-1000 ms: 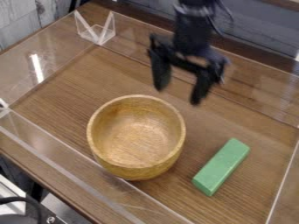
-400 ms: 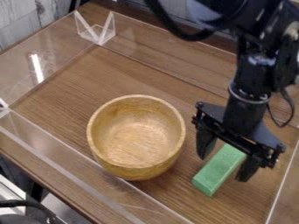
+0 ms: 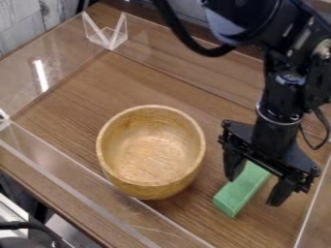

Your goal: Put the green block in the brown bowl

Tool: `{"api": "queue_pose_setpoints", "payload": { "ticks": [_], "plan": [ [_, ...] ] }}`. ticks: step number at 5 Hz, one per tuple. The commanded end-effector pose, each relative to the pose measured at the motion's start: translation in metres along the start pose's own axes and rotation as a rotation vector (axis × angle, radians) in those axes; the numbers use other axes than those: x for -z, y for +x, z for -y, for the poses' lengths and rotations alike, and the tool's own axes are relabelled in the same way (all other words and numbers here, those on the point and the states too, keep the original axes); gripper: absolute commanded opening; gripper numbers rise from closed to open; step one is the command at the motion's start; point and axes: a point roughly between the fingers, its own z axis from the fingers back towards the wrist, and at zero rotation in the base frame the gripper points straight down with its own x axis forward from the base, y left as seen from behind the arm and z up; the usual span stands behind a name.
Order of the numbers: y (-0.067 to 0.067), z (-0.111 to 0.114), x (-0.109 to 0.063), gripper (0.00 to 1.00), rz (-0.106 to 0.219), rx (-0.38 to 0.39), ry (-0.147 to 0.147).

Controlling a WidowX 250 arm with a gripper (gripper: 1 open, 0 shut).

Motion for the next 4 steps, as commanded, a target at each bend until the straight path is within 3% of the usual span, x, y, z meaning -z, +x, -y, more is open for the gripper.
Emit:
{"api": "queue_pose_setpoints", "payload": {
  "ticks": [1, 4],
  "plan": [
    [0.0075, 0.0003, -0.0055, 1.0, 0.047, 0.01, -0.012],
    [0.015, -0.0052, -0.0001, 1.0, 0.067, 0.023, -0.018]
  ]
}}
